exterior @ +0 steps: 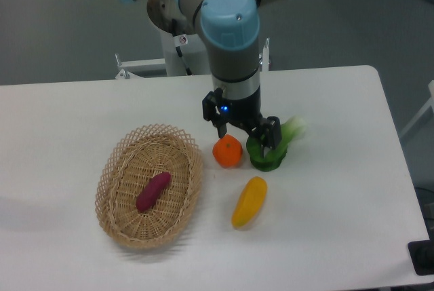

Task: Pick up the sweet potato from the basket
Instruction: 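Raise the gripper up from beside the green bok choy, then move the gripper over the basket toward the purple sweet potato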

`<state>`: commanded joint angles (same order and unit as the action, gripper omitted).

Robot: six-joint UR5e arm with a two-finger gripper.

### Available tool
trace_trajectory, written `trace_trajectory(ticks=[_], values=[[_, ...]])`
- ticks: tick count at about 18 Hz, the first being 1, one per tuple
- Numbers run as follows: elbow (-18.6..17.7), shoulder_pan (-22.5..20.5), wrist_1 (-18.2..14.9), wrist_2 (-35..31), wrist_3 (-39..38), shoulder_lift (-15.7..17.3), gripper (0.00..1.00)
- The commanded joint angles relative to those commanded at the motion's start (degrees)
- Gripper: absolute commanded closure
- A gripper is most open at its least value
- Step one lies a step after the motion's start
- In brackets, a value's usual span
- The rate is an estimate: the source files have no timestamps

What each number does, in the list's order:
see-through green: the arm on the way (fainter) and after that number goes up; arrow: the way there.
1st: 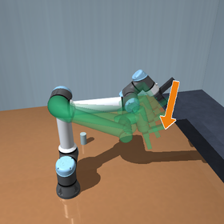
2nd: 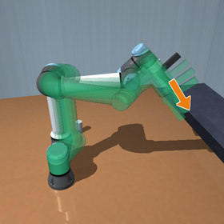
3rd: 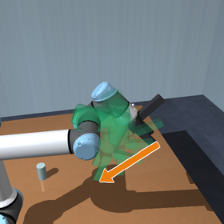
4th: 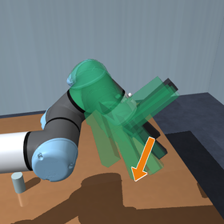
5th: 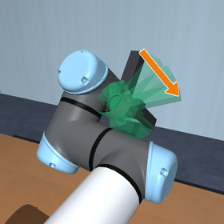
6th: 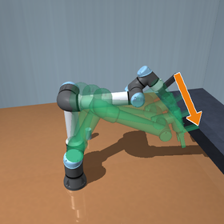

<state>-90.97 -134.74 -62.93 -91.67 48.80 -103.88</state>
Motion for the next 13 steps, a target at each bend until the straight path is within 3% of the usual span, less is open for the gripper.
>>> trace_trajectory(ticks=[4, 6, 9, 13], values=[[-1.8, 3.3, 0.3, 1.3, -6.6, -2.5, 0.00], [-2.9, 5.7, 1.9, 1.1, -11.2, -4.2, 0.00], [-5.9, 8.6, 5.9, 1.1, -14.0, -5.6, 0.00], [-11.2, 11.2, 14.0, 1.3, -16.5, -6.7, 0.00]])
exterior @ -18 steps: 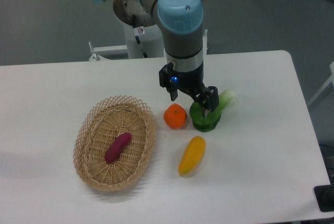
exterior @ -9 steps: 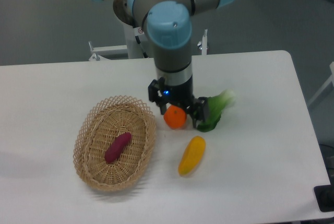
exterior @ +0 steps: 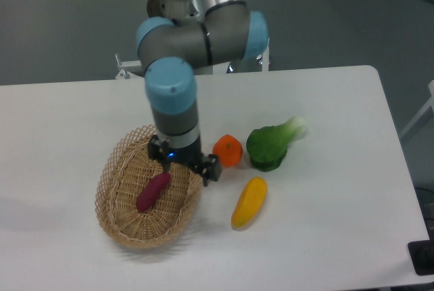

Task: Pick up the sweet potato from the basket
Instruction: 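Move the gripper over the basket toward the purple sweet potato, then lower the gripper onto the purple sweet potato and close on it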

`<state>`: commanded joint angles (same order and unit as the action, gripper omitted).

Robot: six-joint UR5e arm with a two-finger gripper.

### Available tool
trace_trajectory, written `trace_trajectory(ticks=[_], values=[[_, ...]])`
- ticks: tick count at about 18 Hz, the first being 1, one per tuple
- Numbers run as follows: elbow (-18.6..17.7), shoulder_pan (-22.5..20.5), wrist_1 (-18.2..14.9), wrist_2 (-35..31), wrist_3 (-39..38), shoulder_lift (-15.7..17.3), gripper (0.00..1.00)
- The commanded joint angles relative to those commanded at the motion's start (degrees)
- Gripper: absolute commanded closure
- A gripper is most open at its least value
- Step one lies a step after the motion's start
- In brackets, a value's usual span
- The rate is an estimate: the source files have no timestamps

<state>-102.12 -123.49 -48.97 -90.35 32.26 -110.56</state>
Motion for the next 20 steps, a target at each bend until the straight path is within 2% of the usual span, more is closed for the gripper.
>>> trace_trajectory(ticks=[3, 12, 20], values=[[-0.9, 2.4, 3.0, -0.1, -0.3, -2.2, 0.00], [-1.1, 4.4, 3.5, -0.6, -0.8, -4.9, 0.00], [-1.1, 4.8, 3.6, -0.7, -0.7, -5.5, 0.00]])
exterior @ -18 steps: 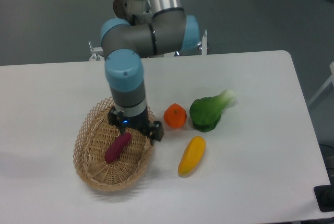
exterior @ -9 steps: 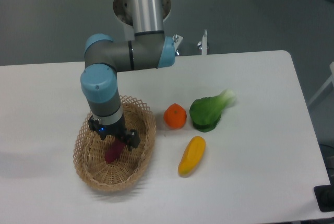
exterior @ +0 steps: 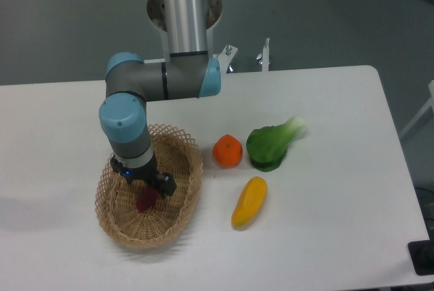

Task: Pick up the sweet potato from the basket
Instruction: 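Lower the gripper onto the purple sweet potato and close on it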

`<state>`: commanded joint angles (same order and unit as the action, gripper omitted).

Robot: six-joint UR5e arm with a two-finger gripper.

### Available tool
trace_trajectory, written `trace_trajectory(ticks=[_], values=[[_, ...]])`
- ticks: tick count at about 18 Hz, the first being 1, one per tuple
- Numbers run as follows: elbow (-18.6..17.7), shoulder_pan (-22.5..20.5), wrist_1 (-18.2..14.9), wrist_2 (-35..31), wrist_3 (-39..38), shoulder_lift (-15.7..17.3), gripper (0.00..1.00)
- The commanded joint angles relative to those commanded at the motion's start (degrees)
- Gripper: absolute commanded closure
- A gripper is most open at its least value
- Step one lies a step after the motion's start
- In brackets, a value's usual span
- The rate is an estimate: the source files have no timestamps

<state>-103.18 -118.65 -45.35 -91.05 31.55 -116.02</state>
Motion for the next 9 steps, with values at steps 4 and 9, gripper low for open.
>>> trace_trajectory(ticks=[4, 9], values=[[0.3, 0.0, 0.0, -1.4, 0.2, -0.7, 0.03], [0.4, 0.0, 0.8, -2.1, 0.3, -1.1, 0.19]])
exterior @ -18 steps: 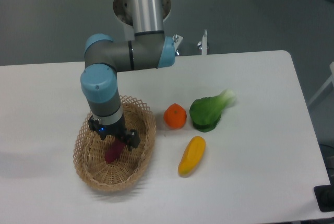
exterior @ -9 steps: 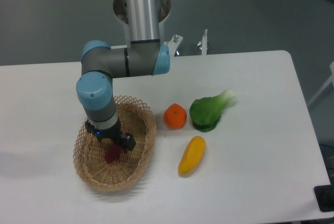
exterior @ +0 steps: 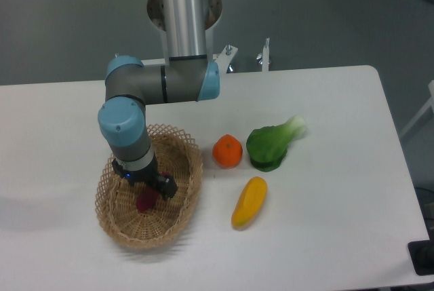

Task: Pick up the sweet potato from the basket
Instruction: 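Lower the gripper onto the purple sweet potato and close on it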

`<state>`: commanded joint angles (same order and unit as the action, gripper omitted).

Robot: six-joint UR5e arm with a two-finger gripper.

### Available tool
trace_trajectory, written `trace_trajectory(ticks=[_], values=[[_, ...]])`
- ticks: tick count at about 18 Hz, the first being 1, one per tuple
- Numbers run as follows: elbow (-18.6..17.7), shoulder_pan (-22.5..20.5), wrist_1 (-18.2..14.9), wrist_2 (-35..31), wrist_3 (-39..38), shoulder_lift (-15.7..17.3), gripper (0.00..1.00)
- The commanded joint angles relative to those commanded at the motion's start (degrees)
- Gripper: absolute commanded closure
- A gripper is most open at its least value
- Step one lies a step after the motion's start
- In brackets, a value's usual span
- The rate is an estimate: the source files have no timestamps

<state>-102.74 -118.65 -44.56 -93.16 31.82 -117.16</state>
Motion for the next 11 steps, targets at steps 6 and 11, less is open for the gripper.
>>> trace_trajectory(ticks=[6, 11], values=[[0.2, 0.0, -0.1, 0.1, 0.3, 0.2, 0.51], [0.3, 0.0, -0.2, 0.1, 1.1, 0.4, 0.61]])
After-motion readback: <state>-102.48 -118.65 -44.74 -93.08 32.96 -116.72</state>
